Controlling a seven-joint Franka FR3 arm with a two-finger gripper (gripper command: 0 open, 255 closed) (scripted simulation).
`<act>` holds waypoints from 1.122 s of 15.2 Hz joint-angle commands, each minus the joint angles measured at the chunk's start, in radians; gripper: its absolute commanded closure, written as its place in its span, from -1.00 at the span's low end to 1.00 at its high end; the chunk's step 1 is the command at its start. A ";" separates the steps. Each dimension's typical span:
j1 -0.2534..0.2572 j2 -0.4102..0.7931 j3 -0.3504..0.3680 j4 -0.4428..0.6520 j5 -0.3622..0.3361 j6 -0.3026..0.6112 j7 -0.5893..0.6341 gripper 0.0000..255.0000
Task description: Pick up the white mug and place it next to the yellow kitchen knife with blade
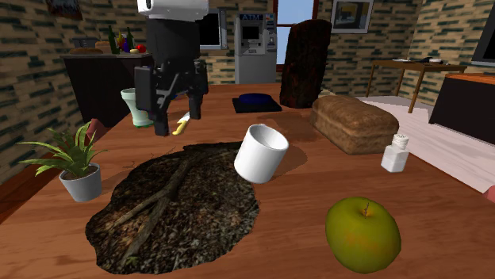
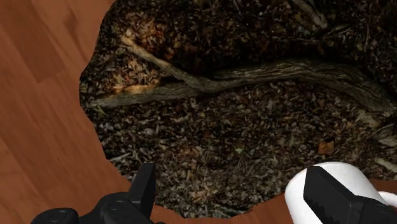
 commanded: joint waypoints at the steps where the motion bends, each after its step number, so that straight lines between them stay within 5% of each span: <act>1: 0.009 0.099 0.023 0.091 -0.021 -0.018 0.076 -1.00; 7: 0.079 0.419 0.048 0.438 -0.099 -0.120 0.269 -1.00; 11: 0.164 0.678 0.032 0.785 -0.151 -0.248 0.368 -1.00; 17: 0.144 0.633 0.032 0.645 -0.137 -0.153 0.367 -1.00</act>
